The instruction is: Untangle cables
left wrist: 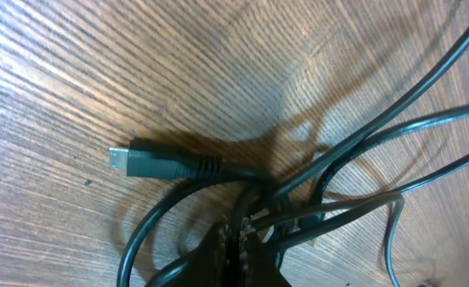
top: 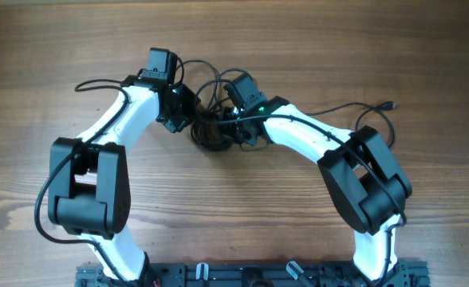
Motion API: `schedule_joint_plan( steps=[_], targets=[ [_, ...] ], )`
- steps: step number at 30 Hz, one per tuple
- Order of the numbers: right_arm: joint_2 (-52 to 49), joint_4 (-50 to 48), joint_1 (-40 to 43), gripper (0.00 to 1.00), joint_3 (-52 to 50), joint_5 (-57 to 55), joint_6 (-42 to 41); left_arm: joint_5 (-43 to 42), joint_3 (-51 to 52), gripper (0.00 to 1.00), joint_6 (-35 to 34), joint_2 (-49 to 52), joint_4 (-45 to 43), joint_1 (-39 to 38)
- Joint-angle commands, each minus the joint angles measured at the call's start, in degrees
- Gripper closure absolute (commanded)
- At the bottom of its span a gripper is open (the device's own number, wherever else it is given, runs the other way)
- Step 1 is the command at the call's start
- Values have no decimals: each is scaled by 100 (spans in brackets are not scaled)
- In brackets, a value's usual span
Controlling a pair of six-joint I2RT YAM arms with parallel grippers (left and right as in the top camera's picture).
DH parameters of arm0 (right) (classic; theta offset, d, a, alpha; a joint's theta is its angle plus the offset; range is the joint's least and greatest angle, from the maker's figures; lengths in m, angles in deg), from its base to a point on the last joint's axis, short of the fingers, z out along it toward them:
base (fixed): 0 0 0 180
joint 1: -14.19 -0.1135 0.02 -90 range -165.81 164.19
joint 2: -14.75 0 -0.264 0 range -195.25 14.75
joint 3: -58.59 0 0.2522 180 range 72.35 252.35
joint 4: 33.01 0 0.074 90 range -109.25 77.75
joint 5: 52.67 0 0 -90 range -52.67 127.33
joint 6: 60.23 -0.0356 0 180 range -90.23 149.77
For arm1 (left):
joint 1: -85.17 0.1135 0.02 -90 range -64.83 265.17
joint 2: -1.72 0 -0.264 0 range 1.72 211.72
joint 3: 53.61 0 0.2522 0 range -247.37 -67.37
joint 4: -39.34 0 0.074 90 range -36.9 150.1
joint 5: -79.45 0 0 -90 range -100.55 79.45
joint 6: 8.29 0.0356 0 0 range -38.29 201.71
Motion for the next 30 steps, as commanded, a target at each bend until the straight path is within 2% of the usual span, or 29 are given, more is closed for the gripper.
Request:
schedule_joint_plan(
  steps=[1,7,14,19,23,27,30],
  targets=[
    [-57,74,28,96,-26,-271,444,146,-81,92,120,28,-48,127],
    [761,92,83,96,-26,-190,1091,144,-81,91,120,28,-44,201],
    [1692,258,81,96,-26,-188,1792,144,-81,84,120,28,-46,201],
    [1961,387,81,96,-26,-59,1937,144,-81,78,122,28,-44,201],
    [1969,396,83,96,-28,385,2496,144,-81,74,122,28,-44,201],
    [1969,332,83,96,-28,568,2485,144,-81,71,122,28,-44,201],
    [1969,382,81,96,-28,632,1963,144,-81,66,122,28,-44,201]
  ],
)
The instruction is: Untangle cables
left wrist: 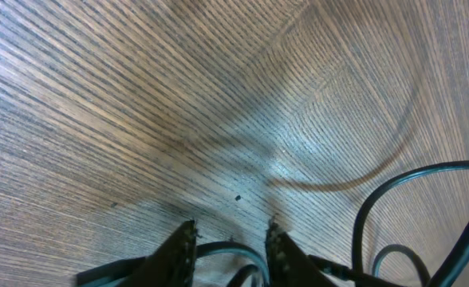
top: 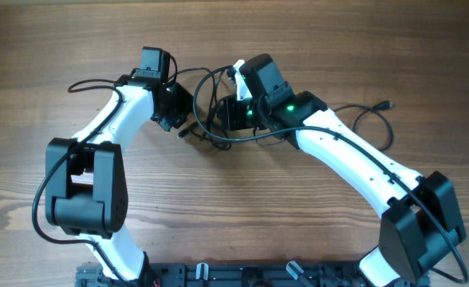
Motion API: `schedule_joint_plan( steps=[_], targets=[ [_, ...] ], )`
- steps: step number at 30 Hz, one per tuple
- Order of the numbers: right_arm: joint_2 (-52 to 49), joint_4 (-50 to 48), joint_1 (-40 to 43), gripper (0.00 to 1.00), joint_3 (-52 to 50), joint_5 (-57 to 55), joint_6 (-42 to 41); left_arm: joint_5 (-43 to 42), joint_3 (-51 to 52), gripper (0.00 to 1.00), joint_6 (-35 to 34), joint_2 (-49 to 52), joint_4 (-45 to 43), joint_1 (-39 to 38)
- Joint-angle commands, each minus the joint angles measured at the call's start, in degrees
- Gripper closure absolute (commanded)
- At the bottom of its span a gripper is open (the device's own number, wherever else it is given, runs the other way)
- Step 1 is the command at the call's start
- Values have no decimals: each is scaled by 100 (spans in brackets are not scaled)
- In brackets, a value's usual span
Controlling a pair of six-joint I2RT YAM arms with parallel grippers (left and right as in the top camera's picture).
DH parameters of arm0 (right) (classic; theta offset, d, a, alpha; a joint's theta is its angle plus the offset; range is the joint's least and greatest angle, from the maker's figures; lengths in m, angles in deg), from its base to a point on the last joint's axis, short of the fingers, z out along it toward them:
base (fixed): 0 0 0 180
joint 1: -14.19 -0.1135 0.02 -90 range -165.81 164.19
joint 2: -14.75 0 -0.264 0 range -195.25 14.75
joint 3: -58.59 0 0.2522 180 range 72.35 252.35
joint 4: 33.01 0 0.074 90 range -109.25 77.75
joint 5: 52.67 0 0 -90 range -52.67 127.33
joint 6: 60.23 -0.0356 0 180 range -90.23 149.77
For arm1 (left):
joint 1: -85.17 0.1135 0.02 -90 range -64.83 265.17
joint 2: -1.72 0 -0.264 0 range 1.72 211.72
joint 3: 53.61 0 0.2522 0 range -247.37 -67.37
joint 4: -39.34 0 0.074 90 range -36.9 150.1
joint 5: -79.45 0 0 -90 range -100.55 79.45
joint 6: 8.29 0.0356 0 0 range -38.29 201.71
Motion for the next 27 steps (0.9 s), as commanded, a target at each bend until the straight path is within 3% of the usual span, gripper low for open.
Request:
schedule_joint_plan(
  steps=[1,8,12,15,17,19,21,23,25,27],
  targets=[
    [116,57,17,96,15,323,-579,79,-79,65,59,28,-13,22],
    [109,382,17,96,15,328,-839,79,-79,62,74,28,-15,22],
    [109,297,20,96,15,160,-1561,76,-79,53,74,28,-17,22],
    [109,260,17,96,15,-745,-2184,68,-79,45,98,28,-63,28],
    [72,262,17,96,15,-1311,-2479,-234,-79,40,442,28,-181,48],
    [-2,258,17,96,15,-1482,-2514,-1078,-79,38,1307,28,-435,94],
    [-79,267,17,96,15,-1552,-2468,-2122,-79,46,2382,28,-664,151],
    [-153,284,22,96,15,-1604,-2452,-2693,-79,71,2992,28,-734,205],
    [-214,304,48,96,15,-1668,-2444,-2756,-79,96,3099,28,-732,264],
    [-232,299,116,96,15,-1672,-2326,-2761,-79,96,3104,28,-730,317]
  ],
)
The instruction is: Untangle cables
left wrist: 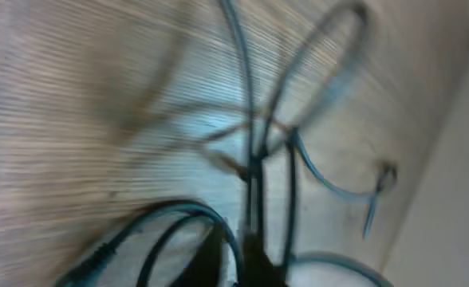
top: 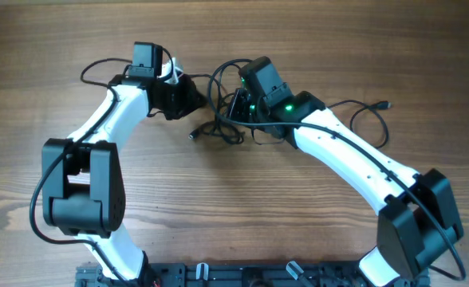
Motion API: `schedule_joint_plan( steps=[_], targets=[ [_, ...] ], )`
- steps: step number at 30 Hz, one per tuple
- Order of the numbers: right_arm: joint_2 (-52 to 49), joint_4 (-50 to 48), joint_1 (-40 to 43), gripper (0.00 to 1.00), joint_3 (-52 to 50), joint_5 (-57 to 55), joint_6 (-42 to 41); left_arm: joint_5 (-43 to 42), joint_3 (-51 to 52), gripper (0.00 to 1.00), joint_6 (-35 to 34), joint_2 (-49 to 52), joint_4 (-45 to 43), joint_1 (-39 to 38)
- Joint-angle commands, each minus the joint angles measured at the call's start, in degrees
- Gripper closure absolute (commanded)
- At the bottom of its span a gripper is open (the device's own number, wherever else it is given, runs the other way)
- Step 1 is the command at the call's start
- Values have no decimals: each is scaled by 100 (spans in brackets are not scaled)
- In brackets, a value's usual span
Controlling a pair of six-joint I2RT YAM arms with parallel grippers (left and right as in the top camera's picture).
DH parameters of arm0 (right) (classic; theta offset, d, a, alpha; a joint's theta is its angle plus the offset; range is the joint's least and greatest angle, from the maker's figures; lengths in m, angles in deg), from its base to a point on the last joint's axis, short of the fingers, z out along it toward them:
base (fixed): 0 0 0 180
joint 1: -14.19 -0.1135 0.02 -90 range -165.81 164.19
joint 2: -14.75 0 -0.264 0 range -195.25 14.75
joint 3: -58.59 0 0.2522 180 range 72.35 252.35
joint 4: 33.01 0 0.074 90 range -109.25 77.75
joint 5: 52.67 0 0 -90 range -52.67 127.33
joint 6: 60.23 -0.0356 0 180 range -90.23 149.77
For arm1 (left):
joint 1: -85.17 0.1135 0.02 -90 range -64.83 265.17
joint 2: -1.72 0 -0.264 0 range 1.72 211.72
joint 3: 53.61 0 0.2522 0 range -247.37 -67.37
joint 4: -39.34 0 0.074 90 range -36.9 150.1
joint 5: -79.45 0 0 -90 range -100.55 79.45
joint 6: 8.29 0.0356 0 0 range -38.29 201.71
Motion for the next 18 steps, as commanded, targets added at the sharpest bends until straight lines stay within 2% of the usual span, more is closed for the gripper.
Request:
schedule_joint_plan(
  steps=[1,10,18],
  targets=[
    [-138,-24,149,96,15,-323,133,-798,-63,96,931,28,-15,131],
    [-140,17,527,96,15,243,227,-2594,-66,96,2260,28,-22,120],
    [-140,15,551,96,15,153,332,-2730,-66,96,2319,28,-22,-20]
  ],
)
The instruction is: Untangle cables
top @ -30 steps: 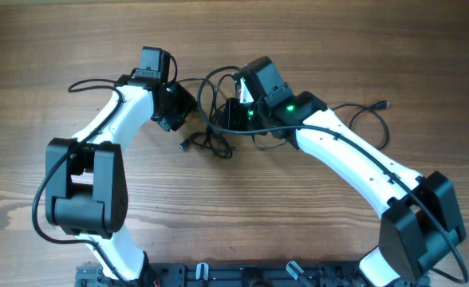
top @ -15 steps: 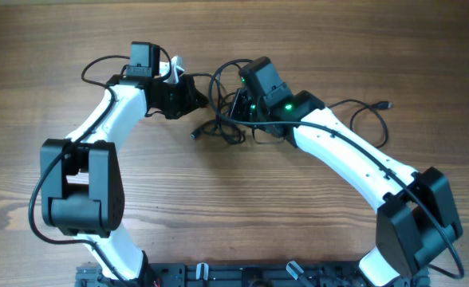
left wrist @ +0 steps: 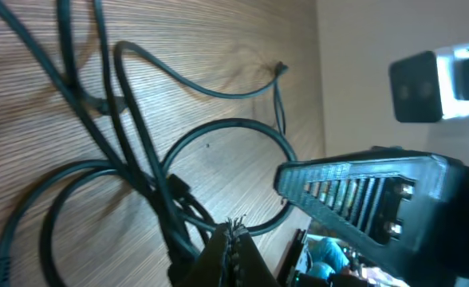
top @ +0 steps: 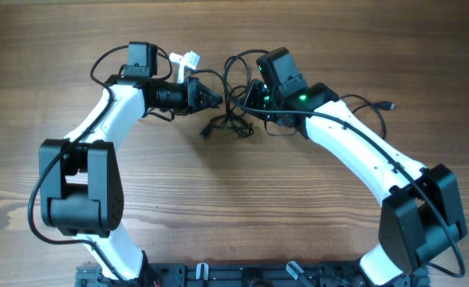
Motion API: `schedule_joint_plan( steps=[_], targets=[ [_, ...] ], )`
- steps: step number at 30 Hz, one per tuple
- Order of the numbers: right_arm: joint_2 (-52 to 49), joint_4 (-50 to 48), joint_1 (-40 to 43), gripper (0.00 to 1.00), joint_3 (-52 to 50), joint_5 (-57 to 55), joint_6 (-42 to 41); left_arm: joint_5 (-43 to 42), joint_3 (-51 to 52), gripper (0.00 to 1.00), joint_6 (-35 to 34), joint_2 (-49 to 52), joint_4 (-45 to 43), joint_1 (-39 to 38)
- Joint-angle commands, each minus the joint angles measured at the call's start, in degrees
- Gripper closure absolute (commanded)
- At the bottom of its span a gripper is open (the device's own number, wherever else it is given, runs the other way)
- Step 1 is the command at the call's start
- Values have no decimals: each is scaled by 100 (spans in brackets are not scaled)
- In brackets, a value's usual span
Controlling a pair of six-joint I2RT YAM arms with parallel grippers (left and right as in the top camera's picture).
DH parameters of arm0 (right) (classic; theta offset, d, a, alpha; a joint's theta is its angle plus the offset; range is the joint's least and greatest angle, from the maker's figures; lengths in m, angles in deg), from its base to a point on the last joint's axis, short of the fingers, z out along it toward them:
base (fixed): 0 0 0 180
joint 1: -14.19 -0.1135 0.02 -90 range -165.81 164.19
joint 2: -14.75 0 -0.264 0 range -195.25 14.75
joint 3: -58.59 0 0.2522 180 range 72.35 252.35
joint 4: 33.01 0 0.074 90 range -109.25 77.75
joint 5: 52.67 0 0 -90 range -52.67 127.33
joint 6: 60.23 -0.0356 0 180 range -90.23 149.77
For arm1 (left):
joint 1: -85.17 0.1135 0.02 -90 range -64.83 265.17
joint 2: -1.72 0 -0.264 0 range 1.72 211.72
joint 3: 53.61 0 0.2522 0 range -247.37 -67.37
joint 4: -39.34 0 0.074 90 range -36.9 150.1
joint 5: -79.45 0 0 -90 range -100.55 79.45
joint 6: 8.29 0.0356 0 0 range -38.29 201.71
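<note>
Dark cables (top: pixel 236 112) lie tangled at the middle back of the table, between my two arms. One plug (top: pixel 205 131) sticks out at the tangle's lower left, and another cable end (top: pixel 390 104) reaches far right. My left gripper (top: pixel 212 98) points right into the tangle. In the left wrist view its fingers (left wrist: pixel 233 237) are pressed together on a strand of the bundle (left wrist: pixel 159 187). My right gripper (top: pixel 254 97) sits on the tangle's right side, mostly hidden under its wrist. One ridged finger (left wrist: pixel 362 190) of it shows, with a cable loop (left wrist: pixel 242 127) below it.
A white connector (top: pixel 188 60) lies just behind the left wrist. A black loop (top: pixel 99 64) runs behind the left arm. The rest is wooden tabletop (top: pixel 234 207), with the arm bases along the front edge.
The left gripper has moved right toward the right gripper and its wrist has turned. The loose plug has shifted a little right. The right gripper has moved slightly up and to the right.
First both grippers were close together over a tight knot, with a plug lying under the left wrist. Then the left fingers stood open astride a cable. Later they were shut, farther left, with the tangle drawn out. Now the left gripper is back beside the looser tangle.
</note>
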Motion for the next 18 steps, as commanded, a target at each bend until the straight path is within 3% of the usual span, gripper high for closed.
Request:
schedule_joint_plan(
  steps=[1,10,15,18],
  targets=[
    [-96,-17,31,96,15,-52,131,-271,-66,96,234,28,-20,-181],
    [-96,-44,31,96,15,-264,116,-74,-66,96,186,28,-166,-684],
    [-96,-39,129,96,15,-256,-31,1464,-63,96,-605,28,-127,-730],
    [-96,-42,208,96,15,-249,-37,1652,-63,96,-721,28,-107,-717]
  ],
)
